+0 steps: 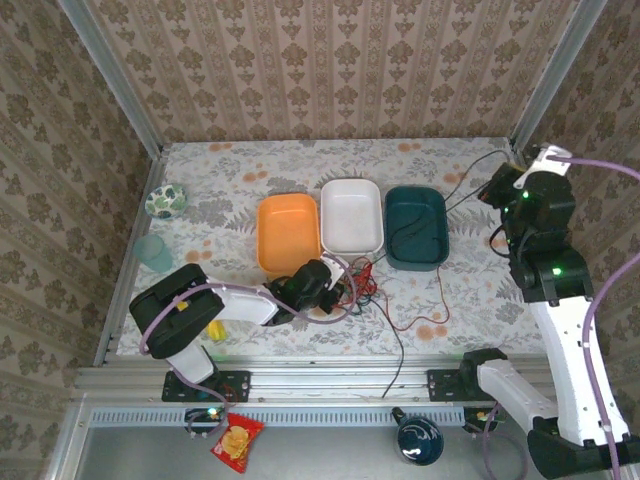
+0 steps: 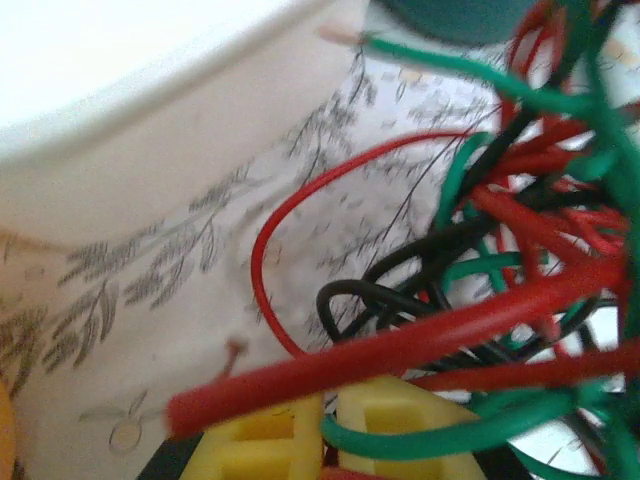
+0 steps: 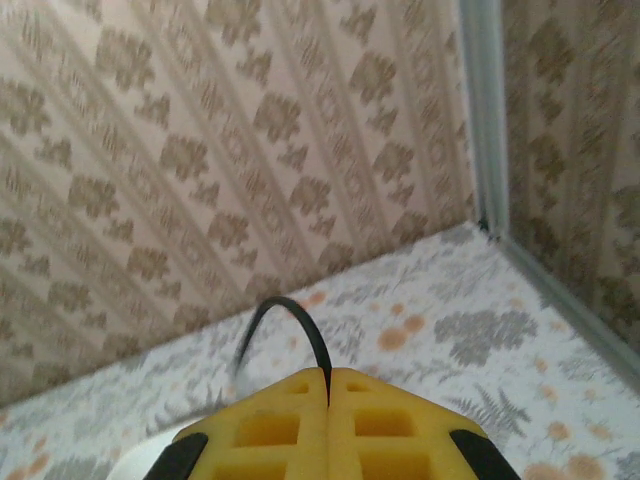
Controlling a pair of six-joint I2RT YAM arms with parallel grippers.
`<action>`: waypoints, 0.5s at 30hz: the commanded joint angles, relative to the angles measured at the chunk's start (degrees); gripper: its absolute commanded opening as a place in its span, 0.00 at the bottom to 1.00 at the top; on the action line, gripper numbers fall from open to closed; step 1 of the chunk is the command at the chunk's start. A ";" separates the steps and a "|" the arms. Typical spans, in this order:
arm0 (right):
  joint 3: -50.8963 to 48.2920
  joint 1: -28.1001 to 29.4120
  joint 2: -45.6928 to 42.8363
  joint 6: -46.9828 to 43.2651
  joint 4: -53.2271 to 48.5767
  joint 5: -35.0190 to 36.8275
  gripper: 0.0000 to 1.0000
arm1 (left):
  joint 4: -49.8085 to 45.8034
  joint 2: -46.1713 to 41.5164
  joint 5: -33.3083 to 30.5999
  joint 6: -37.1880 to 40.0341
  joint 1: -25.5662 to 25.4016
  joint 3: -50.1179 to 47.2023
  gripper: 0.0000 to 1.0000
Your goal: Untangle the cables
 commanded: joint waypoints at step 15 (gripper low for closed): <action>13.88 -6.73 -0.14 -0.02 12.46 7.79 0.00 | -12.66 1.09 -10.20 -6.46 1.30 -5.83 0.11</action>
